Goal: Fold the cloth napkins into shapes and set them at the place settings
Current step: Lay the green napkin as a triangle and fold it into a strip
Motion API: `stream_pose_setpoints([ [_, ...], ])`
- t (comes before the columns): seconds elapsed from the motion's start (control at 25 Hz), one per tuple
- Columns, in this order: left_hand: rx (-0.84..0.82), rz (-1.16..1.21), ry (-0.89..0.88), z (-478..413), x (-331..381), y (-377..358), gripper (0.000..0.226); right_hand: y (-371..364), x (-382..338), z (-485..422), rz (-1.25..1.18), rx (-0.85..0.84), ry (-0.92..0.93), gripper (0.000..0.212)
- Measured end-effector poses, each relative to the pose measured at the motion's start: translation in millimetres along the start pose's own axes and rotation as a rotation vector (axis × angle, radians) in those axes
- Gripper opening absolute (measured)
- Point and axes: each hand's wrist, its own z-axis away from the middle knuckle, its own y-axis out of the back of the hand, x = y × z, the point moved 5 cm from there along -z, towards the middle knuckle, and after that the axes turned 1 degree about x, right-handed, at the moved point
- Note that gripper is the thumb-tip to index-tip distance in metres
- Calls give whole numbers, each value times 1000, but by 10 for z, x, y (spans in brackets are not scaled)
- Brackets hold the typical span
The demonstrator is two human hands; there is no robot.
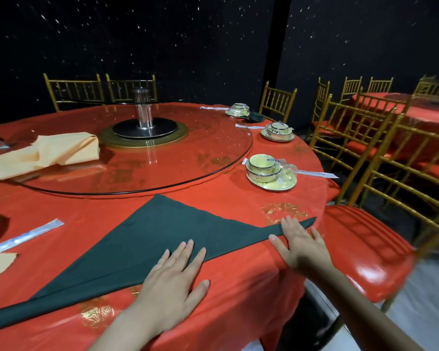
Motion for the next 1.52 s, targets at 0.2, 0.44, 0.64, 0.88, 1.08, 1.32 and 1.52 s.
stream_pose_setpoints([
  [0.2,89,47,-39,20,56,139,101,185,-156,34,69,51,-11,79],
  [0.44,47,117,10,14,47,182,70,101,-1566,499,-129,-25,563,117],
  [0.64,82,-54,83,478,-363,202,87,-50,-1584,485,-62,16,540,97],
  [0.88,-7,-58,291,1238,-947,225,103,-70,-1583,477,-9,-26,521,97],
  [1.08,-11,-3,382,1592,-1287,240,92,-136,-1579,403,70,-38,551,99],
  [1.32,273,-80,350,1614,-1593,334,46,65,-1591,338,37,-15,639,75],
  [1.52,400,-48,299,1470,-1662,454,38,224,-1506,273,-75,144,644,16],
])
